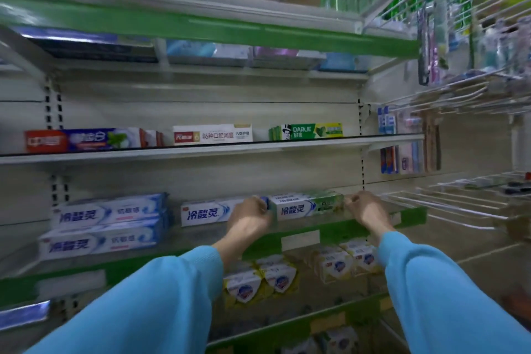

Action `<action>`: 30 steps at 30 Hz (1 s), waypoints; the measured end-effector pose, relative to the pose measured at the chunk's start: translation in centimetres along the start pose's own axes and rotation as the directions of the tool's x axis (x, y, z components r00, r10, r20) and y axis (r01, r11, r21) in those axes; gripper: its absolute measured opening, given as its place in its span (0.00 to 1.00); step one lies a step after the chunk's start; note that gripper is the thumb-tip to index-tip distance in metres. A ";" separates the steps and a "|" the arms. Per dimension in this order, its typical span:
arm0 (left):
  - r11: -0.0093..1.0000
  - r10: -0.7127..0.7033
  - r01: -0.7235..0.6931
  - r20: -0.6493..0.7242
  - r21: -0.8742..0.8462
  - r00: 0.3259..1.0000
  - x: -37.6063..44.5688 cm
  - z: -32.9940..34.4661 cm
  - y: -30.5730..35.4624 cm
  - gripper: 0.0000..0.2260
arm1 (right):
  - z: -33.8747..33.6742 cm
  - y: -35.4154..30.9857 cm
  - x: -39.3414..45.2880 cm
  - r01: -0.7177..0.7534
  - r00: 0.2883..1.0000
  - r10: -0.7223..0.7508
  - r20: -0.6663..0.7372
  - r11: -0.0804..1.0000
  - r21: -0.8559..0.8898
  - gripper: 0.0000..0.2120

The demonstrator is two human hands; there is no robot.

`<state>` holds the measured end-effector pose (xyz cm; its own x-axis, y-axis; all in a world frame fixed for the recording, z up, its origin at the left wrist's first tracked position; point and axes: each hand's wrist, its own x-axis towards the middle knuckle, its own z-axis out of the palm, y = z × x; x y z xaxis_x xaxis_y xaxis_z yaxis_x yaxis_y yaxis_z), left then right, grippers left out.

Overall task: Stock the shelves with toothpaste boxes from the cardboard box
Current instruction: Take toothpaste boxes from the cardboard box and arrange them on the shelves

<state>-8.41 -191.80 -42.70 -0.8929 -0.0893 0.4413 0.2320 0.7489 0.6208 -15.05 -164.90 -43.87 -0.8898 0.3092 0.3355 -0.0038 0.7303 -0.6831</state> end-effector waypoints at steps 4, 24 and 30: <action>0.998 0.059 -0.061 -0.080 -0.019 0.995 -2.3 -4.0 -2.7 0.08 | 0.3 -1.9 -2.2 0.124 0.990 -0.119 -0.081 0.991 0.055 0.13; 0.992 -0.056 0.075 -0.183 0.100 0.982 -20.0 -22.1 -19.4 0.10 | 11.6 -25.6 -29.5 0.780 0.333 -0.809 0.484 0.525 0.341 0.05; 0.972 -0.142 0.112 0.142 0.205 0.980 -23.9 -20.7 -21.2 0.06 | 14.1 -26.7 -34.3 0.857 0.184 -0.654 0.734 0.472 0.206 0.08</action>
<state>16.01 -219.11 -53.01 -0.9624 -0.1008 0.2521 0.0469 0.8528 0.5201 9.15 -203.62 -46.30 -0.4959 -0.8678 0.0317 -0.8584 0.4844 -0.1688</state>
